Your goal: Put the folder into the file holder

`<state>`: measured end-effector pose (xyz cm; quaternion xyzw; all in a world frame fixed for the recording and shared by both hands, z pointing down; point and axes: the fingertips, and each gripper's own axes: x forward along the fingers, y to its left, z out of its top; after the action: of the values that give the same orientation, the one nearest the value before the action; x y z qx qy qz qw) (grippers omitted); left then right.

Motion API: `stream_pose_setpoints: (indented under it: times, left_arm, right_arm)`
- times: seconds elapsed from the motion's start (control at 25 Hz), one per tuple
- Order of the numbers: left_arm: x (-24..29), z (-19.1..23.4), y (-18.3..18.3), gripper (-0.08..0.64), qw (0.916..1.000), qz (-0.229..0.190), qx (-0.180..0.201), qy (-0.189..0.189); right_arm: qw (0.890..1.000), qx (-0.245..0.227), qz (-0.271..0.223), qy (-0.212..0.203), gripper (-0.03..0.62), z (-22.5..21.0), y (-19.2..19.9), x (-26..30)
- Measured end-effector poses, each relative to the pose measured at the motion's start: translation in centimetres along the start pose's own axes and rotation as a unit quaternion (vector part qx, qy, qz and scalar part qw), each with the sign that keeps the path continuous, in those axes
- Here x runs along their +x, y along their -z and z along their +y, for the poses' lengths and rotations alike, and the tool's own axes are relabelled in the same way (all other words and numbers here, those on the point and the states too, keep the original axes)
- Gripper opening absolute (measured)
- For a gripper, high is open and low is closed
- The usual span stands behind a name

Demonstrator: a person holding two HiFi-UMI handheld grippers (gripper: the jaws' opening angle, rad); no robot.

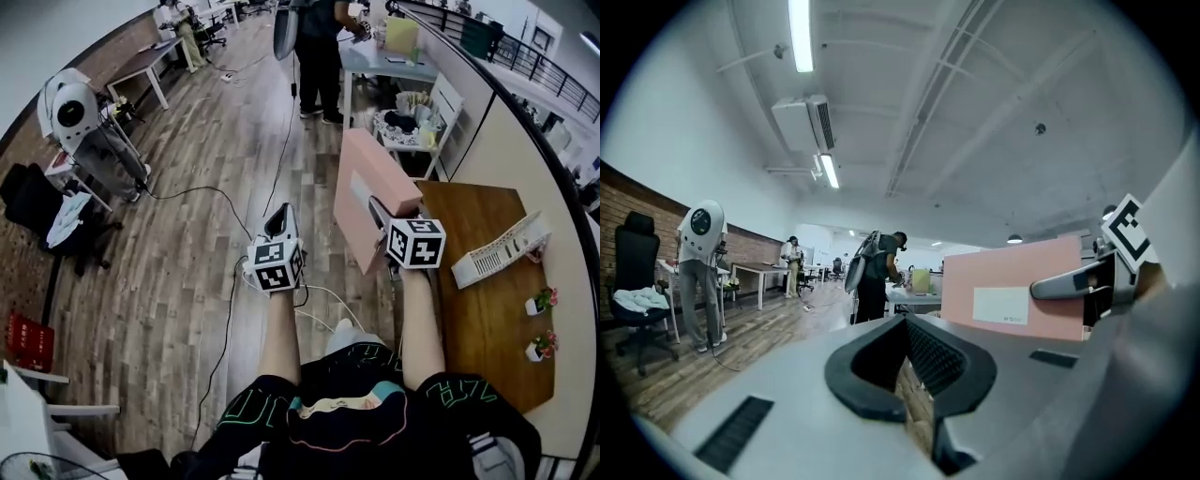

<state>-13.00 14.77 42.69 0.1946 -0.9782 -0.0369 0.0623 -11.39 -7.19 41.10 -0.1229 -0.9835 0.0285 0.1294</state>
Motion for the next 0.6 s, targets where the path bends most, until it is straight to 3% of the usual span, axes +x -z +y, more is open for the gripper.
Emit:
stream_pose_setpoints:
  times: [0.24,0.6]
  left_arm:
    - [7.6,0.7,-0.4,-0.003,0.9998,0.018,-0.004,0.0]
    - [16.5,3.1,-1.0,-0.003,0.9996,0.02,-0.015,-0.01]
  right_arm:
    - [1.0,0.02,0.018,-0.006,0.275,-3.9,-1.3,7.4]
    - [0.999,0.021,0.034,-0.034,0.275,-6.3,-2.2,17.2]
